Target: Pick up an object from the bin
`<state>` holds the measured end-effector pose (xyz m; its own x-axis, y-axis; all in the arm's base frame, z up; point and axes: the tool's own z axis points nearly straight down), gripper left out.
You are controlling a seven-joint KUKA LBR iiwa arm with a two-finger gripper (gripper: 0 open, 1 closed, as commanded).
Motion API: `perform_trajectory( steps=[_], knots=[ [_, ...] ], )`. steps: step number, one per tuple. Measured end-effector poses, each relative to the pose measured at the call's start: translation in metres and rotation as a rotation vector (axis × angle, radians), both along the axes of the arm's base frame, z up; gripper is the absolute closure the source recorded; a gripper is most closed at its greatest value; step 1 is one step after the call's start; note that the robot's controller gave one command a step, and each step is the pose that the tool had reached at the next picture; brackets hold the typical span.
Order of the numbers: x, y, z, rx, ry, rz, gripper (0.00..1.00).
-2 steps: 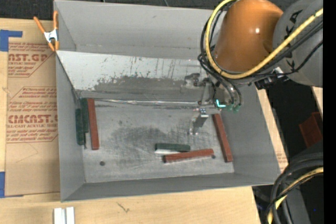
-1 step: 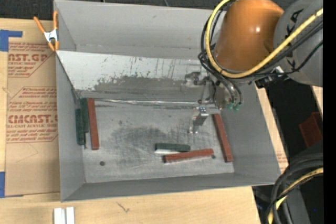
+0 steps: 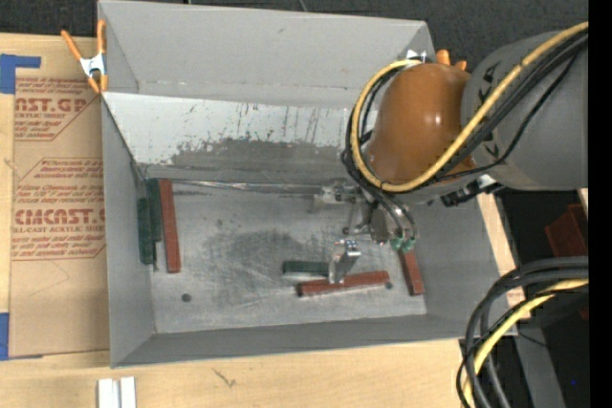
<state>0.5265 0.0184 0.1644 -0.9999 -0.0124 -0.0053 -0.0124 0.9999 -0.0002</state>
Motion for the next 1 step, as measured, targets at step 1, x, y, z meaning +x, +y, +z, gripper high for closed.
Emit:
perform_trajectory(
  steps=[1],
  knots=[
    [-0.0137, 0.0055, -0.0244, 0.001, 0.01, -0.028, 0.0]
  ],
)
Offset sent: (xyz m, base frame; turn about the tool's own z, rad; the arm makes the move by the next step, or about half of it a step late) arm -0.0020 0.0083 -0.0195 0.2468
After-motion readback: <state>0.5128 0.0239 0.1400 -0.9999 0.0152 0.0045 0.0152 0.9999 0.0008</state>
